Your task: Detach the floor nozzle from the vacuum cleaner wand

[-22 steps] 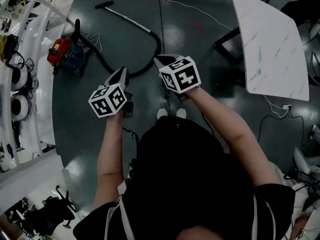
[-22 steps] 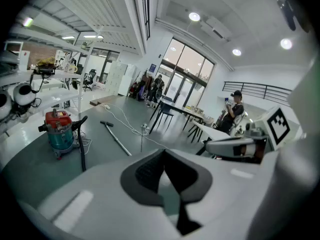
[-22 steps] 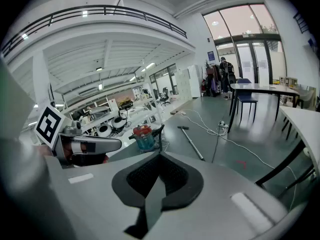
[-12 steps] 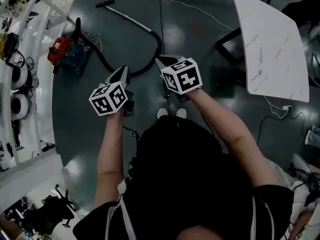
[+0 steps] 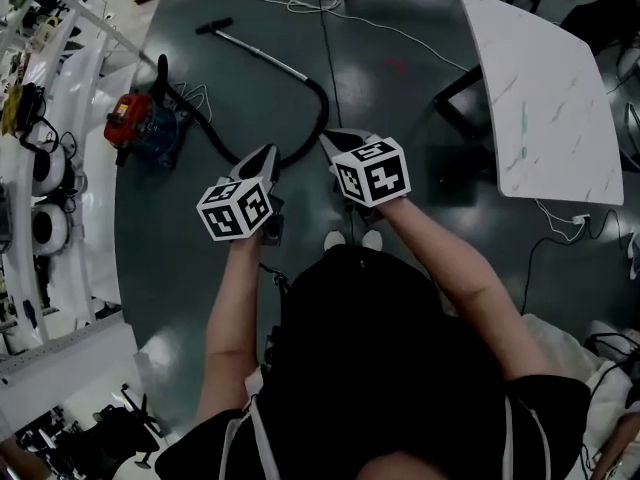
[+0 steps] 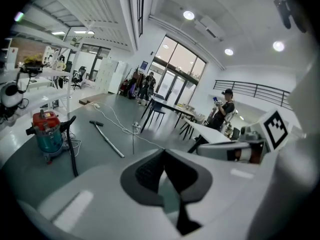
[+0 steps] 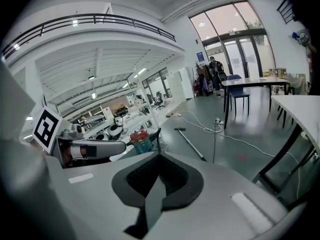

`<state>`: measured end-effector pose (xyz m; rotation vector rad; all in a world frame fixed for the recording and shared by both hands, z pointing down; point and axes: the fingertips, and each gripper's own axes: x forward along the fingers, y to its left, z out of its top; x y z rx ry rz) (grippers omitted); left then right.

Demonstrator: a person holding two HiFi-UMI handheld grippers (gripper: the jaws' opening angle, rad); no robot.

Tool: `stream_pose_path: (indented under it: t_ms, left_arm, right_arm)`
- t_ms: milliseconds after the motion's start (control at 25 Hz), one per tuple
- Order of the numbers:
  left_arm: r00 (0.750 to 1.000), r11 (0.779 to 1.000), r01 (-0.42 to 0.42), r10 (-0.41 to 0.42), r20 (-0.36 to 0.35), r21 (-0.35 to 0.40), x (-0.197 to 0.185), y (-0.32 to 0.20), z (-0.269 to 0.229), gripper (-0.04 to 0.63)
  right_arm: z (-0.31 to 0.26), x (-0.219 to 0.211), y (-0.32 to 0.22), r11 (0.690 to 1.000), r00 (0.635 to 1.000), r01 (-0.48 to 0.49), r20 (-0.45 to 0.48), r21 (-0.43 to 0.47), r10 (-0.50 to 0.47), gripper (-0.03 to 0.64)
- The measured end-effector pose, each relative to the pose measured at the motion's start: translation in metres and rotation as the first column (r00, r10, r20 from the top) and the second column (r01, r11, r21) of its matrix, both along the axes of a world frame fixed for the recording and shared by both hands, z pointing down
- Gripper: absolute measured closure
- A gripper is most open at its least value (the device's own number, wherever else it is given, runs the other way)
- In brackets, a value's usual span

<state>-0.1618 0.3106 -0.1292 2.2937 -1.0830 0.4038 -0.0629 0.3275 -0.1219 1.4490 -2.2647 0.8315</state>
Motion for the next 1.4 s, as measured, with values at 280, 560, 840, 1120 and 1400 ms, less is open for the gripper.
stream_pose_path:
  t_ms: [280, 560, 840, 1120, 1400]
  left_arm:
    - [0.999, 1.000, -0.028, 0.028, 0.017, 0.000, 0.003, -0.010, 0.010, 0.588]
    - [0.994, 0.994, -0.105, 0.106, 0.029, -0.008, 0.020, -0.022, 0.017, 0.588]
    - [0.989, 0.989, -0.143, 0.144, 0.030, -0.027, 0.024, -0.033, 0.027, 0.588]
    - [0.993, 0.991, -0.121, 0.122, 0.004, -0.056, 0.043, -0.055, 0.032, 0.588]
    - [0.997, 0.996, -0.068, 0.070, 0.028, -0.058, 0.071, -0.081, 0.031, 0.588]
  right_arm:
    - [0.015, -0.007, 0.001, 0.999, 0.999, -0.027, 0.018, -0.030, 0.028, 0.620]
    - [0.020, -0.001, -0.011, 0.995, 0.996, -0.089, 0.028, -0.040, 0.090, 0.620]
    - [0.025, 0.012, -0.022, 0.986, 0.986, -0.160, 0.045, -0.053, 0.163, 0.620]
    - [0.032, 0.039, -0.049, 0.985, 0.983, -0.162, 0.078, -0.063, 0.167, 0.620]
    - [0.036, 0.061, -0.075, 0.994, 0.992, -0.077, 0.089, -0.080, 0.085, 0.620]
